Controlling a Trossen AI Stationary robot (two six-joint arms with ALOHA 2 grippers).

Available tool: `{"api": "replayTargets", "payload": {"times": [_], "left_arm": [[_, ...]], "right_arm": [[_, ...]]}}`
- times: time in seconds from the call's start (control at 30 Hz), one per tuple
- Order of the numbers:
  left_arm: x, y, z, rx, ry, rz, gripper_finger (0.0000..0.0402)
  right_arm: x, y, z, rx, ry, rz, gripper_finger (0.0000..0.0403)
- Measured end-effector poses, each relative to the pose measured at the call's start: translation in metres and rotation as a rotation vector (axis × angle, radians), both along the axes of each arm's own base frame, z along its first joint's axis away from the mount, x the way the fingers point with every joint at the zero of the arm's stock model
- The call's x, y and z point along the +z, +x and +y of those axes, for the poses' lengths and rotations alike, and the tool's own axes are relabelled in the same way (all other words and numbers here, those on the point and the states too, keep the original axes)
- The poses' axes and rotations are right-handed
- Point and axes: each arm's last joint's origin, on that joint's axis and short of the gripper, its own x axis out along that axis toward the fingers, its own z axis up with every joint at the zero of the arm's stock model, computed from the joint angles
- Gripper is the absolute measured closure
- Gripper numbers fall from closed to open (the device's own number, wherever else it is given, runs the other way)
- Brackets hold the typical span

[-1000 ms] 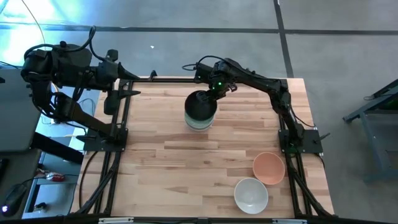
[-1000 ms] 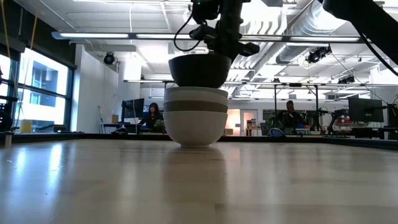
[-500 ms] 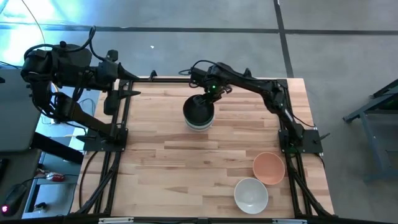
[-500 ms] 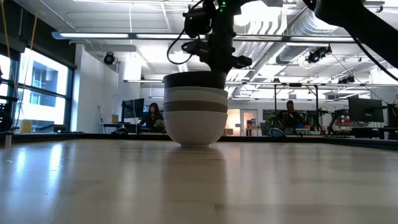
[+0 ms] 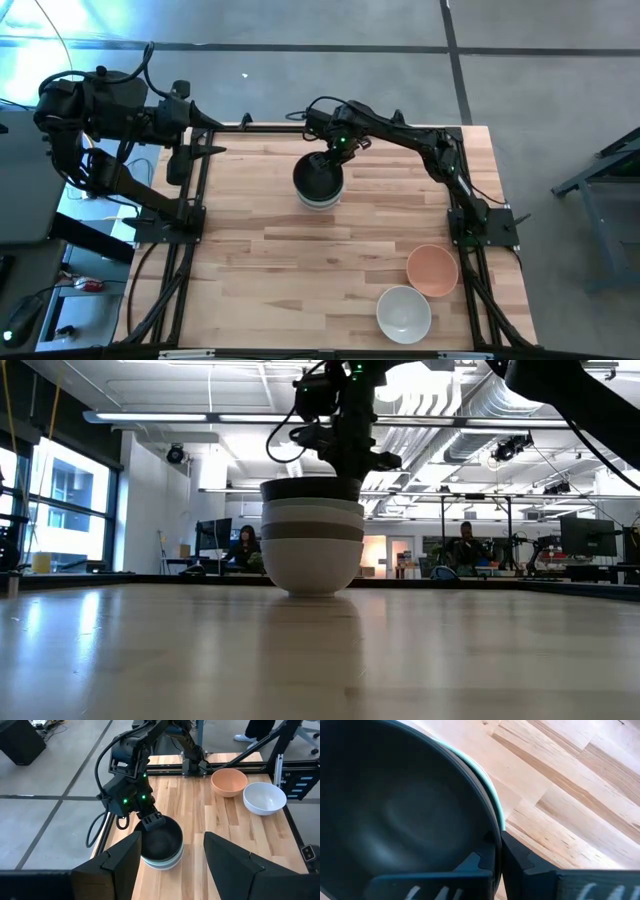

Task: Nest bowls inside each other
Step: Stack the black bowl on the light green bowl

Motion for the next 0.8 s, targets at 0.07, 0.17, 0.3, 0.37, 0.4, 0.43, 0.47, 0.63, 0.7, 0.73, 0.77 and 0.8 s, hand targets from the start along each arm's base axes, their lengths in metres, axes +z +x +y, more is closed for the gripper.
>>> {"api": "replayTargets", "payload": {"times": [0.07,0.17,0.3,0.37,0.4,0.43,0.47,0.63,0.7,0.73,0.77,0.8], "left_arm": [[0.0,0.0,0.0,0.0,0.0,0.0,0.0195],[0.0,0.0,0.0,0.0,0.0,0.0,0.0195],[0.0,0.0,0.0,0.0,0.0,0.0,0.0195],[0.0,0.0,0.0,0.0,0.0,0.0,0.0195],[0.0,0.0,0.0,0.0,0.0,0.0,0.0195],[0.0,0.0,0.0,0.001,0.0,0.0,0.0195],[0.0,0.0,0.0,0.001,-0.001,0.0,0.0195],[0.0,0.0,0.0,0.004,-0.005,-0.002,0.0195],[0.0,0.0,-0.0001,0.003,-0.007,-0.002,0.0195],[0.0,0.0001,-0.0002,-0.003,-0.011,-0.003,0.0195],[-0.0001,0.0001,-0.0004,-0.009,-0.015,-0.003,0.0195],[0.0,0.0001,-0.0006,-0.012,-0.018,-0.004,0.0195]], "right_arm": [[0.0,0.0001,0.0,0.0,0.0,-0.001,0.0403],[0.0,0.0002,-0.0001,0.0,-0.001,-0.002,0.0403],[0.0,0.0002,0.0001,-0.004,0.0,-0.002,0.0403],[0.0,0.0005,0.0009,-0.006,0.001,-0.001,0.0403],[0.0,0.0005,0.0011,-0.01,0.001,-0.002,0.0403],[0.0,0.0006,0.0014,-0.016,0.003,-0.001,0.0403],[0.0,0.0006,0.0019,-0.02,0.004,0.0,0.0403],[-0.0002,-0.0004,0.004,-0.034,0.012,0.016,0.0403],[-0.0022,-0.0008,0.0046,-0.041,0.02,0.035,0.0403],[-0.0037,-0.0006,0.0051,-0.042,0.026,0.043,0.0403],[-0.0051,-0.0008,0.0056,-0.042,0.031,0.055,0.0403],[-0.0075,-0.0001,0.0064,-0.04,0.034,0.066,0.0403]]}}
